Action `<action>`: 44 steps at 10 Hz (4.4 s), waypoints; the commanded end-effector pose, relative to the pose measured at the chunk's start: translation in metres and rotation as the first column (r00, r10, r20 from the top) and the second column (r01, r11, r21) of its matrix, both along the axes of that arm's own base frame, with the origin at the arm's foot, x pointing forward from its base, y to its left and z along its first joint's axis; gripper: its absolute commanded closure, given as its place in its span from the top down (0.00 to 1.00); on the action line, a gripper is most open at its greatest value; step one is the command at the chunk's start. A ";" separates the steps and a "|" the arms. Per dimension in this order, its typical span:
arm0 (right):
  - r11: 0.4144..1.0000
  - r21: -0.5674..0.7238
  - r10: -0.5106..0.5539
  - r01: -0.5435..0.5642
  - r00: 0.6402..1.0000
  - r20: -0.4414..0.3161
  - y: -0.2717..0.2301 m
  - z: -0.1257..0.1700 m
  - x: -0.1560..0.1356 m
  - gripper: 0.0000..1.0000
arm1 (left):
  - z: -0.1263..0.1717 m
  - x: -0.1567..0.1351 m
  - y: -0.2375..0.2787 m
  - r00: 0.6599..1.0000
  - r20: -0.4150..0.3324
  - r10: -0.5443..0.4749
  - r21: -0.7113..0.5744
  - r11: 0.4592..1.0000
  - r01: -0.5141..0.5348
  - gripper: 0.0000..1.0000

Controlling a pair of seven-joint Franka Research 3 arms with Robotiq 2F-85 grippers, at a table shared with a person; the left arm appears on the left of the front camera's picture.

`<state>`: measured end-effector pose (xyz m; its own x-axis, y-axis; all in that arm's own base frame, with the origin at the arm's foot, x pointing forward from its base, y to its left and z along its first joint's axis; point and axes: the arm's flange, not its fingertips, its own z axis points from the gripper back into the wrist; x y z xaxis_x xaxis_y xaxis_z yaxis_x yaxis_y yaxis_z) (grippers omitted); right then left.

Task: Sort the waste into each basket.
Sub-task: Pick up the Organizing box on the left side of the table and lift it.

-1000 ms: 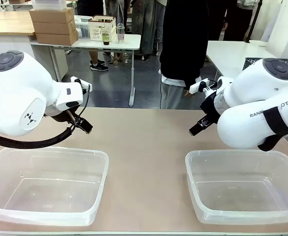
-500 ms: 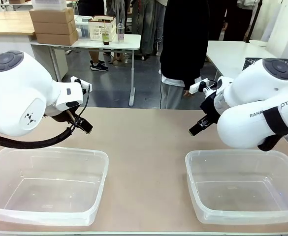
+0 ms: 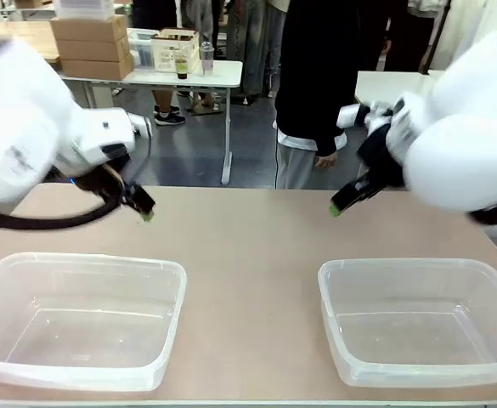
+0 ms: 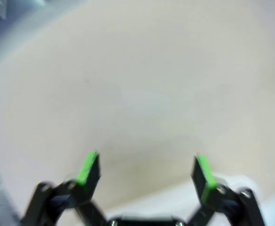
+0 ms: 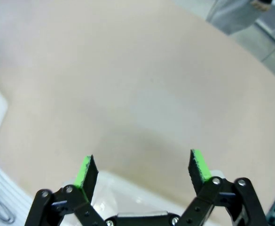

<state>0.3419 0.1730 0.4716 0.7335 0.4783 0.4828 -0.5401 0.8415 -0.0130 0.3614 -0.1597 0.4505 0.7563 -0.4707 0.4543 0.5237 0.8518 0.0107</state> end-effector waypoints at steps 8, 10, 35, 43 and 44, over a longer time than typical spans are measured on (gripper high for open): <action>0.730 0.656 0.238 -0.193 0.971 0.020 -0.076 0.087 -0.094 1.00 | 0.104 -0.081 0.070 0.979 -0.164 -0.117 -0.455 0.890 0.030 1.00; 0.452 0.875 -0.063 0.173 0.985 -0.163 -0.154 0.085 -0.102 1.00 | 0.093 -0.077 0.131 0.929 -0.367 -0.040 -0.702 0.667 -0.248 1.00; 0.798 0.602 0.286 0.029 0.861 -0.420 0.056 0.097 -0.025 1.00 | 0.076 -0.100 0.258 0.899 -0.411 0.149 -0.221 0.941 -0.257 1.00; 0.891 0.453 0.272 0.002 0.797 -0.539 0.183 0.050 -0.074 1.00 | 0.051 -0.101 0.238 0.873 -0.418 0.251 -0.080 0.947 -0.311 1.00; 0.907 0.379 0.103 0.184 0.775 -0.623 0.229 0.040 -0.079 1.00 | 0.041 -0.103 0.232 0.863 -0.386 0.327 -0.003 0.935 -0.356 1.00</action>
<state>0.2652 0.3461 0.5154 0.8891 0.4235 0.1734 -0.4175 0.5956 0.6862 0.2615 0.0833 0.5044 0.9721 -0.1805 0.1496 0.2188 0.9276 -0.3028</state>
